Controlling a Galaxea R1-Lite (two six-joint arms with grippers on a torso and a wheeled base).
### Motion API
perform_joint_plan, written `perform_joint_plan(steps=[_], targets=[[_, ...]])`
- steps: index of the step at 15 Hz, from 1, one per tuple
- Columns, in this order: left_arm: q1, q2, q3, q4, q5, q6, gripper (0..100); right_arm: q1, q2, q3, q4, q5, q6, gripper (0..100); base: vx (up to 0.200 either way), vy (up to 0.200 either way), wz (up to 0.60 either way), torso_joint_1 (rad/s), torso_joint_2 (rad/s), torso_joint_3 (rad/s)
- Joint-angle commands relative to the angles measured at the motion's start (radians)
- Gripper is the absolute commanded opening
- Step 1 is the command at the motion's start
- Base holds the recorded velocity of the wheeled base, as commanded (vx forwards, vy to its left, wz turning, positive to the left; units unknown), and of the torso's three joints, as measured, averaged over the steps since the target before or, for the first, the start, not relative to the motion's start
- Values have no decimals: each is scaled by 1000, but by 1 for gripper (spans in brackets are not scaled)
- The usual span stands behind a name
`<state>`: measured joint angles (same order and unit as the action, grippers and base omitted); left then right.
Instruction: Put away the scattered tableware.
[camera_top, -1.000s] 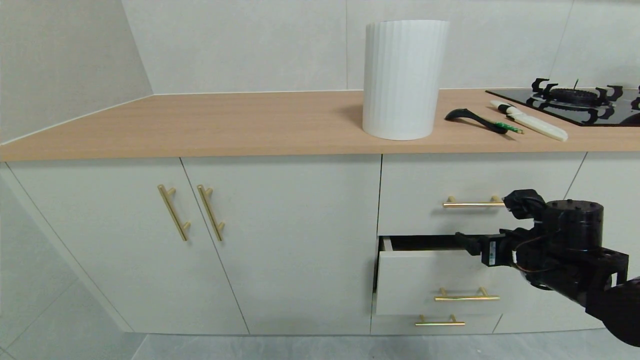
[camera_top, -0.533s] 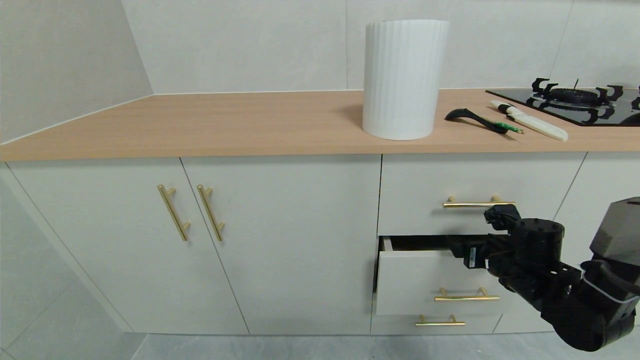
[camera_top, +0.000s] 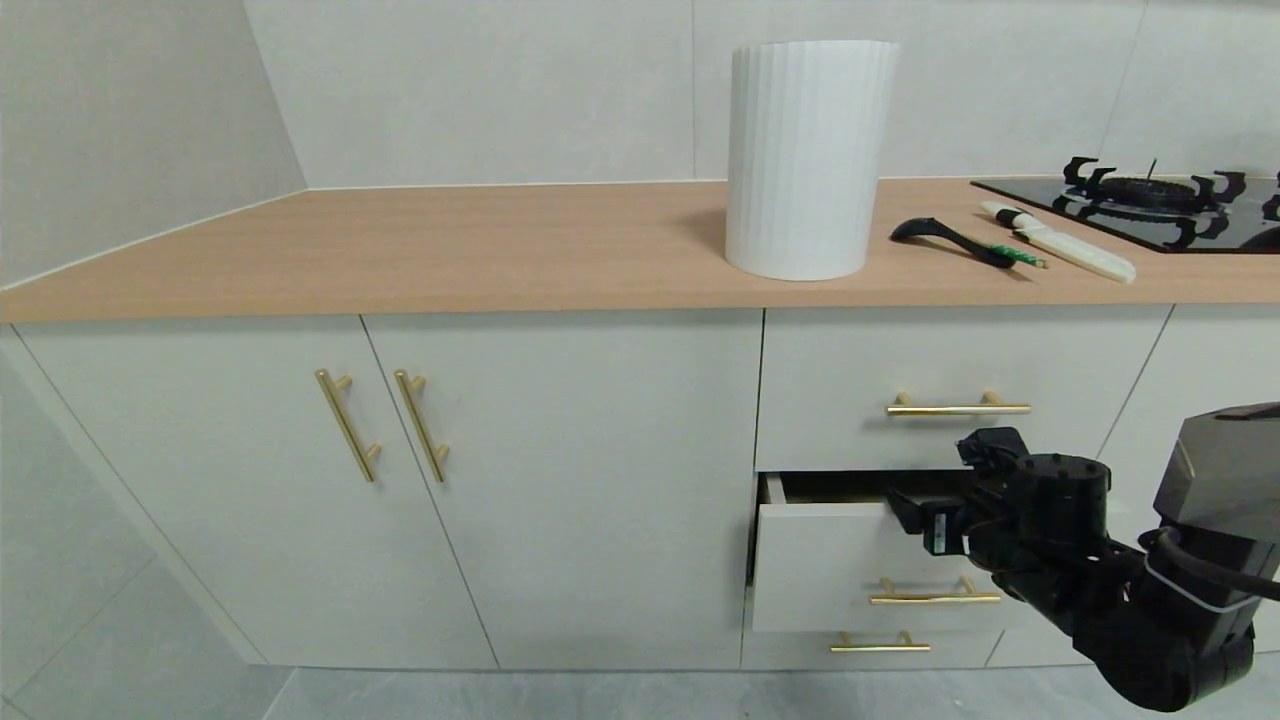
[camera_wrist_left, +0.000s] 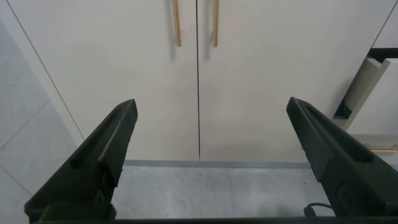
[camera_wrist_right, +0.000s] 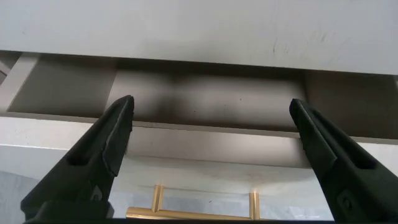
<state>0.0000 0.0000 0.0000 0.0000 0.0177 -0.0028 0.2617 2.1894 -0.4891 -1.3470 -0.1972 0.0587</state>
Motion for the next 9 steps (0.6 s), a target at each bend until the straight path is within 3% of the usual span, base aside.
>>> perform_joint_plan(steps=[1,5,9], targets=[[0,2,0,0,1,0,100,1,-7,3,19,-1,0,100,0,0,0,0,0,0],[0,2,0,0,1,0,100,1,-59,6,80,1,0,100,0,0,0,0,0,0],[0,2,0,0,1,0,100,7,-195,12,315,5,1,100,0,0,0,0,0,0]])
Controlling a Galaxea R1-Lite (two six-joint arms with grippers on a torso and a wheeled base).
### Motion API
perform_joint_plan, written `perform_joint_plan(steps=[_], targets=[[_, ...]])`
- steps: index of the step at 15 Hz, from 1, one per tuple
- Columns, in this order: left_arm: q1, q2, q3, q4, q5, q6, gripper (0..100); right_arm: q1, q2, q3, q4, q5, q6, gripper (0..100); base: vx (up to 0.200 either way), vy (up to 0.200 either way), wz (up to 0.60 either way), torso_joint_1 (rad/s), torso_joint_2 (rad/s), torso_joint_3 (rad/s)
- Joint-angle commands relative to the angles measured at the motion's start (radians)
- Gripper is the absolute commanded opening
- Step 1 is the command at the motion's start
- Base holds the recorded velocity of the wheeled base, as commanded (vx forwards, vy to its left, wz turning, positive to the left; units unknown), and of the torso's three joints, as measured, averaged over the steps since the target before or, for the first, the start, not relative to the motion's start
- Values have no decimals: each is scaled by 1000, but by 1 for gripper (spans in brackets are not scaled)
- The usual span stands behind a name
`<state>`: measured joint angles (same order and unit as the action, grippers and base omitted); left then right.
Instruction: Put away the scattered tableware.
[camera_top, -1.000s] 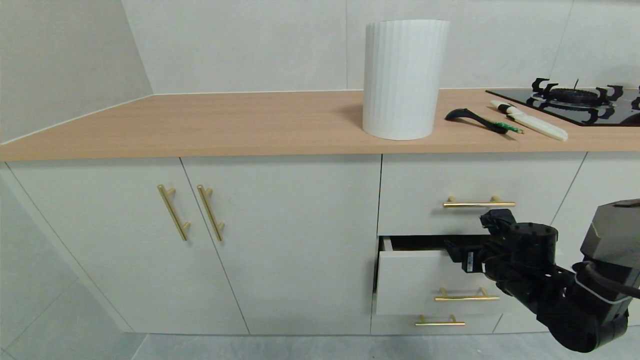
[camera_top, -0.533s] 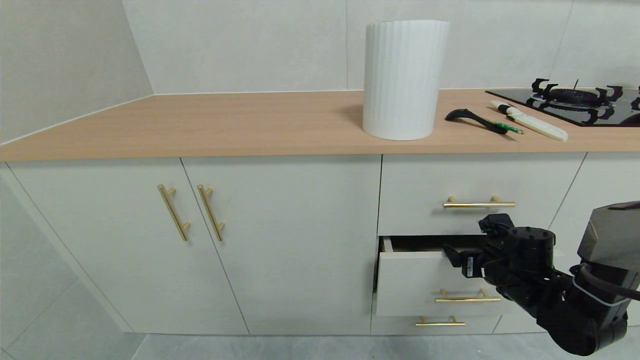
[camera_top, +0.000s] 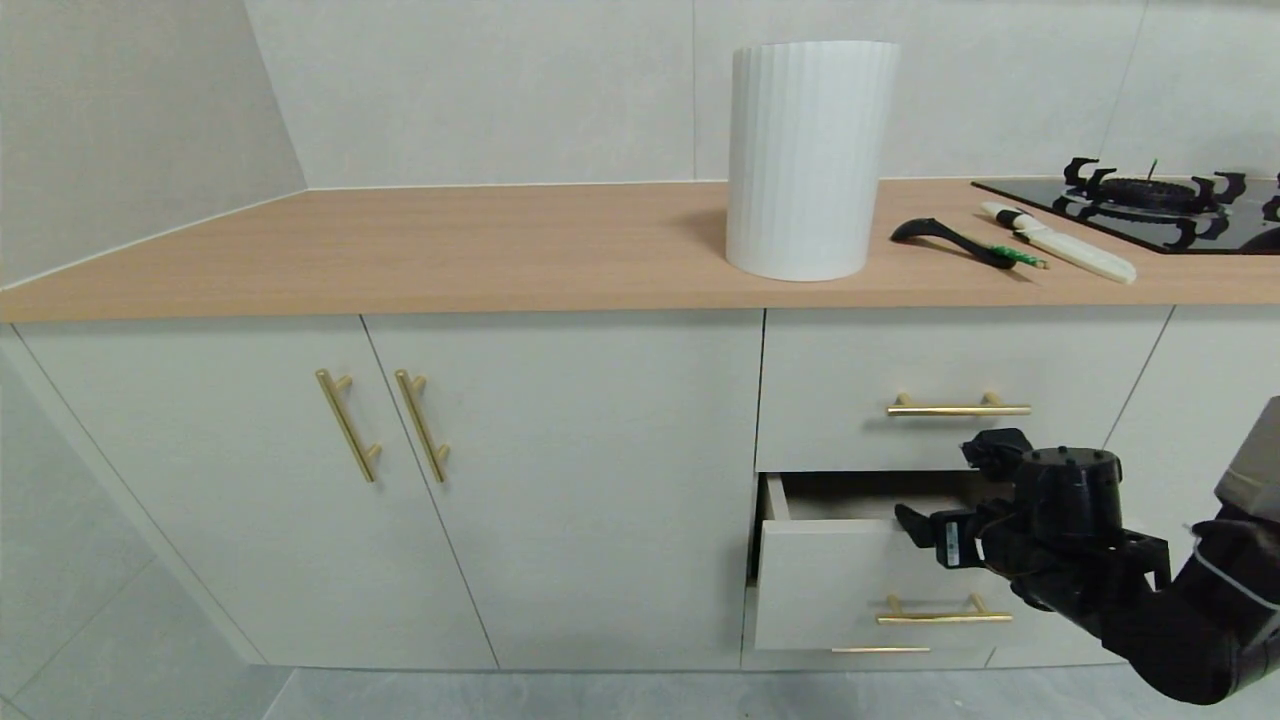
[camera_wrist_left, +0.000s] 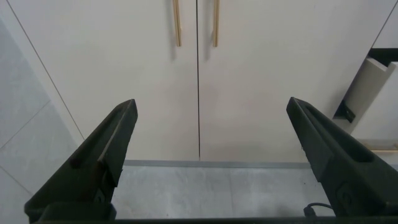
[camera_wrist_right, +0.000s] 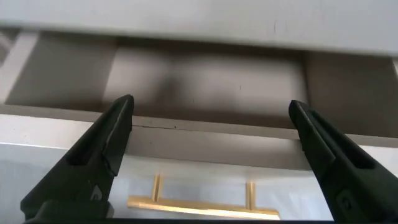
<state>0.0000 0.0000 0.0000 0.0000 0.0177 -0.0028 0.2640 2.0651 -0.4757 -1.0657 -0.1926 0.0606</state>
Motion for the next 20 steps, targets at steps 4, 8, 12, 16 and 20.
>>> perform_joint_plan(steps=[4,8,12,16,20], targets=[[0,2,0,0,-1,0,100,7,-178,-15,202,5,-1,100,0,0,0,0,0,0],[0,2,0,0,1,0,100,21,-289,-64,455,24,-1,100,0,0,0,0,0,0],[0,2,0,0,1,0,100,21,-352,-123,747,91,-2,100,0,0,0,0,0,0],[0,2,0,0,1,0,100,32,-350,-124,776,96,-4,100,0,0,0,0,0,0],[0,2,0,0,1,0,100,49,-330,-132,782,94,4,100,0,0,0,0,0,0]])
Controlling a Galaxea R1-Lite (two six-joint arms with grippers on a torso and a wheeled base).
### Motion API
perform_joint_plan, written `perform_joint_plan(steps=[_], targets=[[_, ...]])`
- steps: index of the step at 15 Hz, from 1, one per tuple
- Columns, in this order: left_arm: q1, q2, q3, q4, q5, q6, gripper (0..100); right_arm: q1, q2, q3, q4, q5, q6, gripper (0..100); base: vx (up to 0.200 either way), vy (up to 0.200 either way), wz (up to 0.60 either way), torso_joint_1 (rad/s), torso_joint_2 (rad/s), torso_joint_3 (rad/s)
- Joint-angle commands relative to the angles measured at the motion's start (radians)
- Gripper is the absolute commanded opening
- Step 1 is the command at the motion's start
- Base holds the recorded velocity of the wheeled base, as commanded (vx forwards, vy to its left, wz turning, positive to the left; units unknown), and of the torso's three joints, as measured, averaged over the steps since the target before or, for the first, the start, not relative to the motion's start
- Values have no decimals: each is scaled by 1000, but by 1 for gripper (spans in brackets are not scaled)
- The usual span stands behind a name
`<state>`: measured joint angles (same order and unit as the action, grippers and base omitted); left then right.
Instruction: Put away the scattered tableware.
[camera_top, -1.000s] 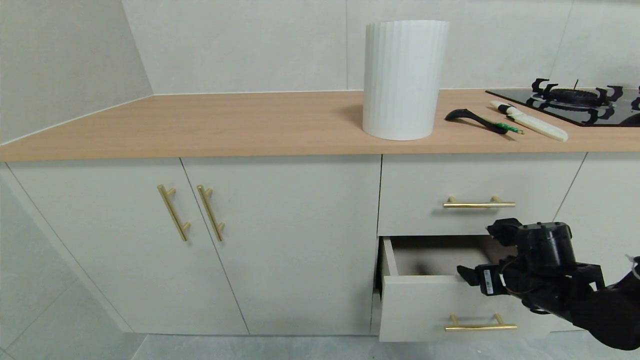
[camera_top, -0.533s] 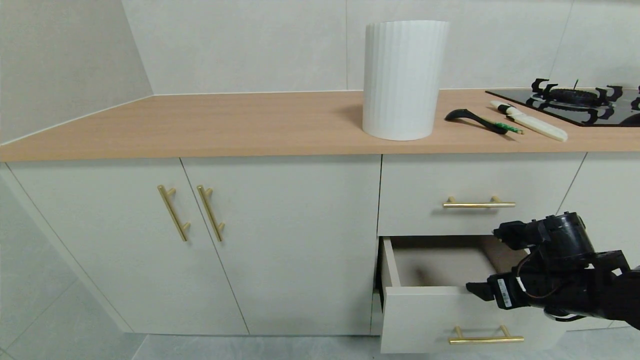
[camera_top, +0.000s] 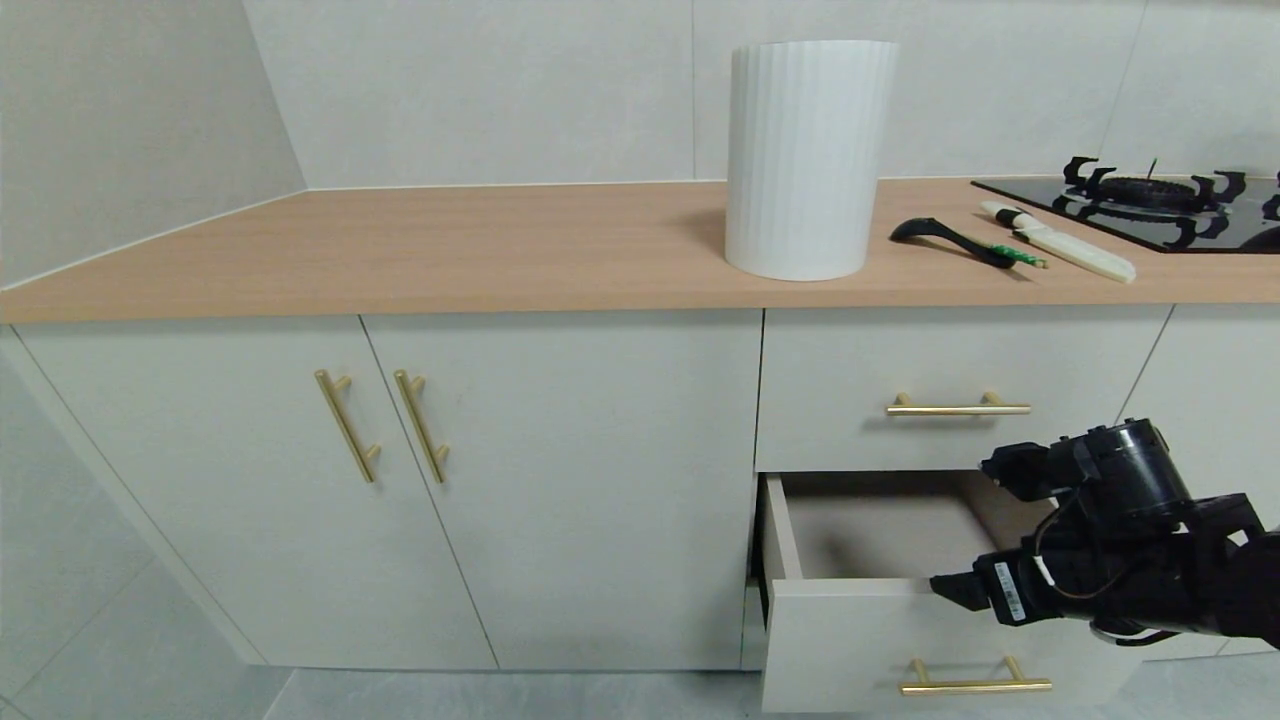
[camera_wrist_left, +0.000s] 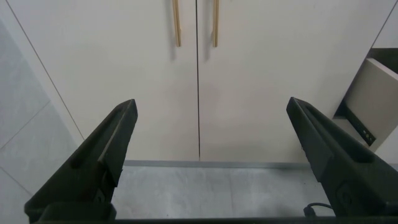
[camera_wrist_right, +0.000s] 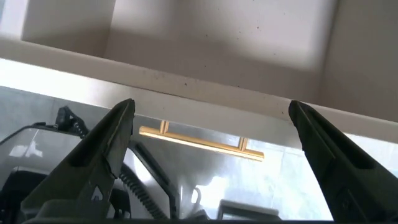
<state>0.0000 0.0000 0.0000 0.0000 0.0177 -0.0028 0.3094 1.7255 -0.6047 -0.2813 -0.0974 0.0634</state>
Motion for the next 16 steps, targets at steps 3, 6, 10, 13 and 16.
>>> perform_joint_plan(steps=[3,6,10,13,16], targets=[[0,2,0,0,1,0,100,8,40,-32,-10,-2,64,100,0,0,0,0,0,0],[0,2,0,0,1,0,100,17,95,-41,-32,-11,115,100,0,0,0,0,0,0],[0,2,0,0,1,0,100,17,97,-37,-16,-10,108,100,0,0,0,0,0,0],[0,2,0,0,1,0,100,24,71,-55,76,-8,107,100,0,0,0,0,0,0],[0,2,0,0,1,0,100,36,45,-61,145,-4,105,100,0,0,0,0,0,0]])
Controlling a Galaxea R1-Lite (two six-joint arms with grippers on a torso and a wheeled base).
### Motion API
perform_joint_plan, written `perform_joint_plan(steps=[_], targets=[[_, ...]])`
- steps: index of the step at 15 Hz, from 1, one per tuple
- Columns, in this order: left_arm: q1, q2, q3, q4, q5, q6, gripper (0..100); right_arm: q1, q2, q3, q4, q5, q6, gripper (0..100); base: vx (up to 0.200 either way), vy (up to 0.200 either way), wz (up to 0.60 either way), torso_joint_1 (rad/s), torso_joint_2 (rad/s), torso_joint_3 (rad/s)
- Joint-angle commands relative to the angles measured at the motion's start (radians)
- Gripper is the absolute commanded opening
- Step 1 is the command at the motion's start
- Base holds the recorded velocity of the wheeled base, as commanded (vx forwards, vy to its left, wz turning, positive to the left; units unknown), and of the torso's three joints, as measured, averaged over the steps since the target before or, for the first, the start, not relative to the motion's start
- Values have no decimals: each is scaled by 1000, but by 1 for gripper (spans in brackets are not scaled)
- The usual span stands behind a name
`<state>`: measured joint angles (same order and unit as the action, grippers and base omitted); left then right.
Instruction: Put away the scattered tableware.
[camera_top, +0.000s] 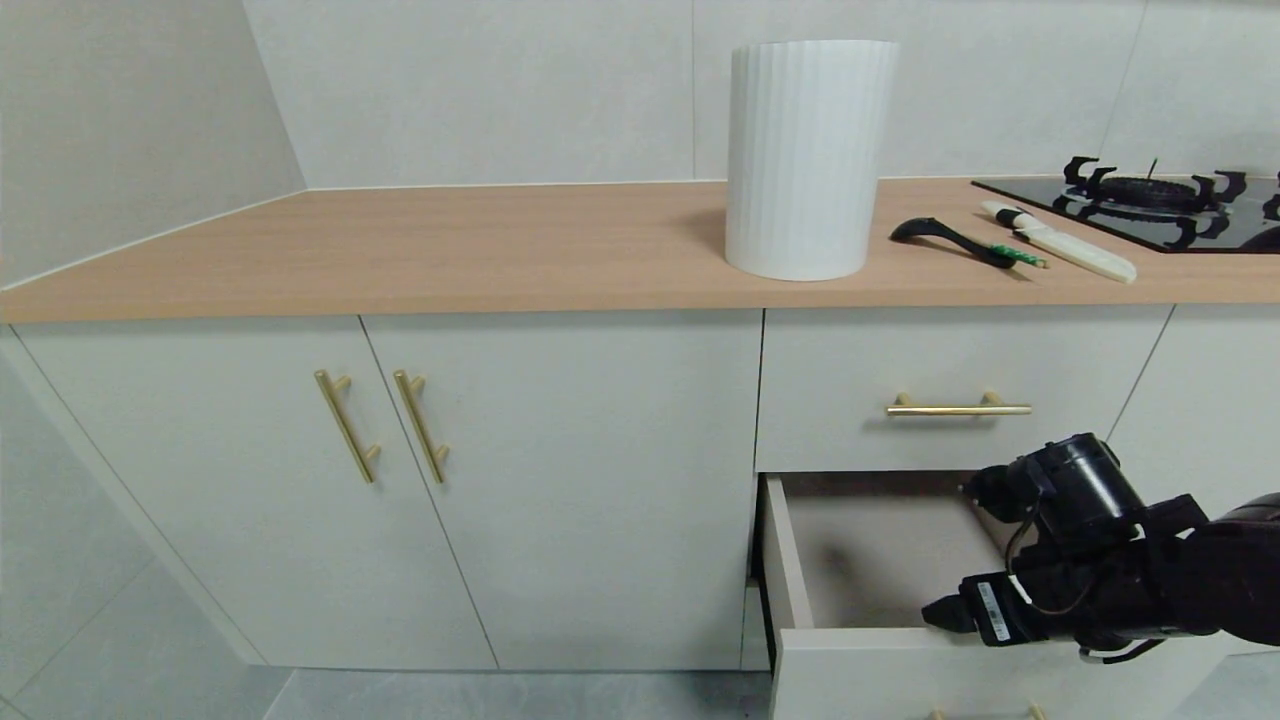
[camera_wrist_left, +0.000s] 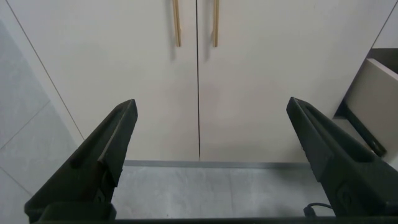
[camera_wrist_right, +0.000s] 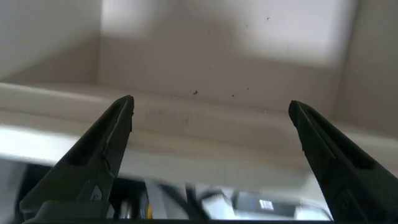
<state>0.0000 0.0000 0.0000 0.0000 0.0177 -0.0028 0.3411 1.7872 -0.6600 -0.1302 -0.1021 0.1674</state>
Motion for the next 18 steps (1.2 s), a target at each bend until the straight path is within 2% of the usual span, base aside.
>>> perform_joint_plan(steps=[1,12,16,18], targets=[[0,2,0,0,1,0,100,9,-22,-12,35,2,-20,100,0,0,0,0,0,0],[0,2,0,0,1,0,100,62,-55,-13,316,4,-131,100,0,0,0,0,0,0],[0,2,0,0,-1,0,100,70,-62,-10,446,2,-244,100,0,0,0,0,0,0],[0,2,0,0,1,0,100,70,-63,-13,448,2,-243,100,0,0,0,0,0,0]])
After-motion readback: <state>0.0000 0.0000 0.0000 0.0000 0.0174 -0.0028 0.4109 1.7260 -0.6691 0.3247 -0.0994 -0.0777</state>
